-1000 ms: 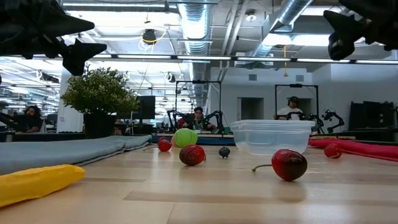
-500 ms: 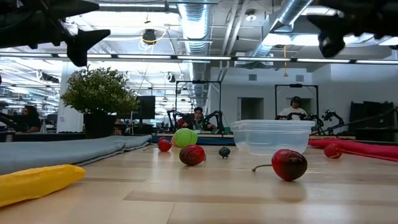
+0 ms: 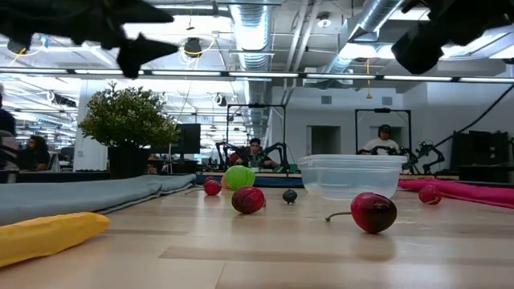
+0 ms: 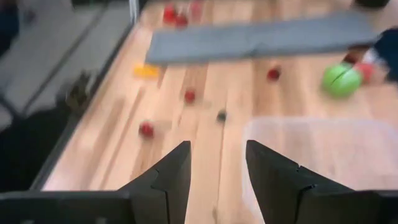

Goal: Pick and placing Produce into tupperware
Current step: Put the red cherry into the transparent bin

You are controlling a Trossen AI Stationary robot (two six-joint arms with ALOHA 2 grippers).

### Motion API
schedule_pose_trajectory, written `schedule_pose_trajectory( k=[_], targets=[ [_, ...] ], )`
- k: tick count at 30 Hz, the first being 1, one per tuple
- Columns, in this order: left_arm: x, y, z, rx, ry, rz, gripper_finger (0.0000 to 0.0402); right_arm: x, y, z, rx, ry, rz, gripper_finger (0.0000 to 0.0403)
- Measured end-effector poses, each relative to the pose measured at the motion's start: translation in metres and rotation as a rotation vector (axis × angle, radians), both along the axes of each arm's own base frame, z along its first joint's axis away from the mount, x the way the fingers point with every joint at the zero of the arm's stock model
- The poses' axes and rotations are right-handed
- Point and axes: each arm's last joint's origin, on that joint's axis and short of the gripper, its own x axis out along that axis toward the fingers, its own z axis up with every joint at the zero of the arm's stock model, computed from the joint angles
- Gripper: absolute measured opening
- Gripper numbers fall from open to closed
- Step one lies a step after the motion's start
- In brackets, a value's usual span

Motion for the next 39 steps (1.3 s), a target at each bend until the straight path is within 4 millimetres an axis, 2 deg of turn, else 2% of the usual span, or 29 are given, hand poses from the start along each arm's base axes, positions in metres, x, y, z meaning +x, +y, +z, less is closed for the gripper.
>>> schedule_pose_trajectory(
  k=[2, 7, 10, 14, 17, 22, 27, 30, 35, 39],
  targets=[
    [0.014, -0.005, 0.008, 0.008, 0.020, -0.006, 0.0270, 0.003, 0.006, -0.004, -0.004, 0.042, 0.023, 0.0178],
    [0.047, -0.013, 0.008, -0.013, 0.102, 0.013, 0.0270, 0.008, 0.021, -0.018, 0.030, 0.168, 0.040, 0.0178],
    [0.063, -0.018, -0.001, -0.013, 0.151, 0.010, 0.0270, 0.007, 0.028, -0.029, 0.048, 0.278, 0.020, 0.0178],
    [0.081, -0.027, -0.018, 0.080, 0.169, -0.036, 0.0270, 0.003, 0.036, -0.043, 0.006, 0.407, 0.019, 0.0175],
    [0.090, -0.029, -0.028, 0.017, 0.153, -0.045, 0.0270, 0.001, 0.040, -0.052, -0.005, 0.496, -0.020, 0.0170],
    [0.101, -0.036, -0.037, -0.096, 0.084, -0.064, 0.0270, -0.001, 0.047, -0.063, 0.017, 0.603, -0.085, 0.0158],
    [0.109, -0.038, -0.030, -0.171, 0.025, -0.047, 0.0270, 0.001, 0.050, -0.073, 0.012, 0.672, -0.152, 0.0145],
    [0.109, -0.046, -0.031, -0.164, 0.035, -0.074, 0.0270, 0.002, 0.051, -0.077, 0.001, 0.699, -0.140, 0.0138],
    [0.107, -0.055, -0.030, -0.144, 0.025, -0.109, 0.0270, 0.006, 0.053, -0.077, -0.026, 0.651, -0.066, 0.0130],
    [0.107, -0.057, -0.029, -0.112, 0.022, -0.118, 0.0270, 0.012, 0.056, -0.076, -0.102, 0.548, 0.039, 0.0128]
  ],
)
